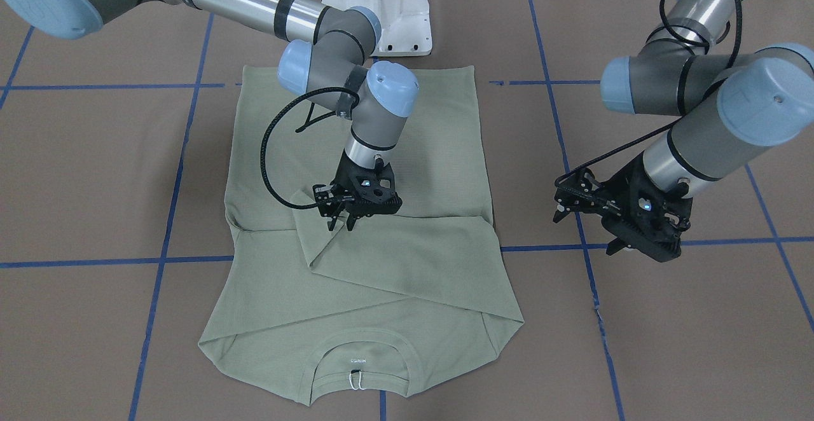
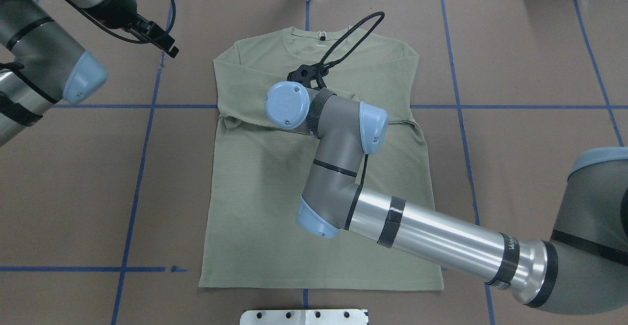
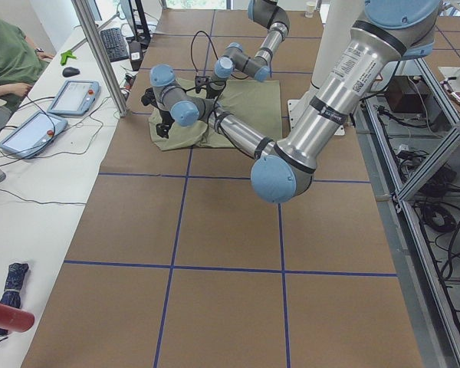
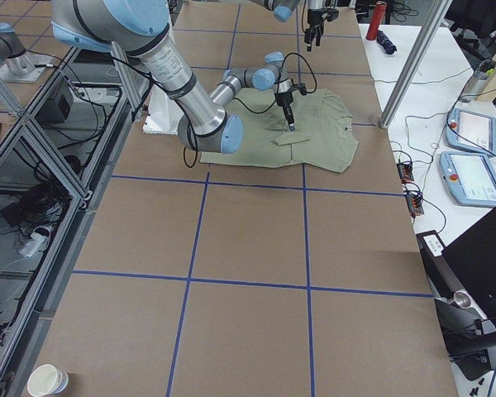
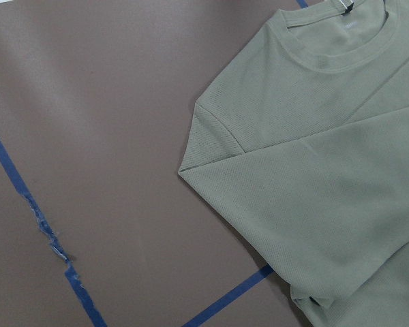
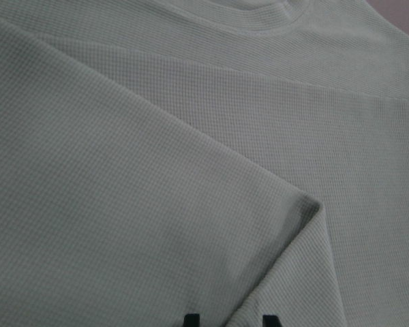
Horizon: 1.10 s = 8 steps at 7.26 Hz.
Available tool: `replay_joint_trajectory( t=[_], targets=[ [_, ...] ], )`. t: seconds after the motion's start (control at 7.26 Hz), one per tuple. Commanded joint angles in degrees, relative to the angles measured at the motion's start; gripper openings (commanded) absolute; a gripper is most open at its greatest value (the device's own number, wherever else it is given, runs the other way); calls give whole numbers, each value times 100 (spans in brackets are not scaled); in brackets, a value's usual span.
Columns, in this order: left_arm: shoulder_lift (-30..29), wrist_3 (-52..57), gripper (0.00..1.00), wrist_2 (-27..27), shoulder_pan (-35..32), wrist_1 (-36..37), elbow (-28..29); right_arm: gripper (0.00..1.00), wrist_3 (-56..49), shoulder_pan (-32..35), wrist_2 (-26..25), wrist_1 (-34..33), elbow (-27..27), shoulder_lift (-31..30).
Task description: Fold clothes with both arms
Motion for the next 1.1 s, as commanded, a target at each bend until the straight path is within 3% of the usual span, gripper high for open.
replay_joint_trajectory(
  t=[0.0, 0.14, 0.41, 0.69, 0.96],
  targets=[
    [0, 7, 100, 0, 0, 0, 9, 12, -30, -12, -35, -15, 26, -41],
    [0, 7, 100, 0, 0, 0, 9, 0, -30, -12, -61, -24, 26, -59],
    [0, 7, 100, 0, 0, 0, 0, 0, -213, 145, -44, -41, 253, -207],
    [-9, -19, 100, 0, 0, 0, -17, 0, -1054, 434, -9, -50, 1339, -1153],
    [-9, -28, 100, 0, 0, 0, -79, 0, -1793, 699, -18, -6, 1529, -1482]
  ],
)
